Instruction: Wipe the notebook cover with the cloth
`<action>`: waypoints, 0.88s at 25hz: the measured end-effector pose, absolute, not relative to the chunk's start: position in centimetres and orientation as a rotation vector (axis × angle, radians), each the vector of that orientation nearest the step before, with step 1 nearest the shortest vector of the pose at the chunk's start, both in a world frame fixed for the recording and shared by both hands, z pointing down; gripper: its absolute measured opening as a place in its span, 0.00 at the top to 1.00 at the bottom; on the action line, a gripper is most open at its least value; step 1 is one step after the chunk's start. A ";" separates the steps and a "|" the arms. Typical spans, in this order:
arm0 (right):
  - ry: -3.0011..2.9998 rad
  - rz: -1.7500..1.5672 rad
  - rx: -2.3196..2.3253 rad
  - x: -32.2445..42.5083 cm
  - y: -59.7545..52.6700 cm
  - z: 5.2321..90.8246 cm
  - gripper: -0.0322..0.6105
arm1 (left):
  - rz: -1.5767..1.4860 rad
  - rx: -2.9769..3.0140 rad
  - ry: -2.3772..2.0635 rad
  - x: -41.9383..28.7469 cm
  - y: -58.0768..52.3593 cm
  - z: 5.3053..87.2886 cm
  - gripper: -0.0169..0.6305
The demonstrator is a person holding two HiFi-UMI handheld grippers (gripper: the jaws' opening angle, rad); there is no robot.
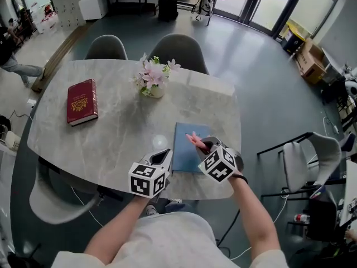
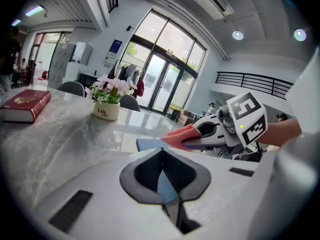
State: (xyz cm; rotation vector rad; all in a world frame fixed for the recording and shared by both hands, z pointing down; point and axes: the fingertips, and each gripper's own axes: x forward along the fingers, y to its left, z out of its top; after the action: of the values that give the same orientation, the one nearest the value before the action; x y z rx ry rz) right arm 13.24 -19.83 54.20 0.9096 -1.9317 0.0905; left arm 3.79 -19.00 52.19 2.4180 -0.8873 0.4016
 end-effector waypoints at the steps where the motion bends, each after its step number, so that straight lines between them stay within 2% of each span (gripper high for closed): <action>1: -1.921 0.086 0.919 13.7 -20.6 54.4 0.93 | 0.403 2.417 -0.891 3.9 -19.2 52.2 0.96; 12: -1.801 0.034 0.916 17.0 -26.8 58.6 0.93 | 0.433 2.382 -0.932 4.5 -20.9 53.4 0.96; 22: -1.784 0.084 0.851 17.8 -27.9 61.5 0.93 | 0.446 2.347 -0.963 4.5 -22.4 54.2 0.96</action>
State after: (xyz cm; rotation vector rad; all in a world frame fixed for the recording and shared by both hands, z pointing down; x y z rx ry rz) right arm 17.77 -27.90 61.47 0.8508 -1.7840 0.0844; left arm 4.48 -22.44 54.24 2.3466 -0.9632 0.4462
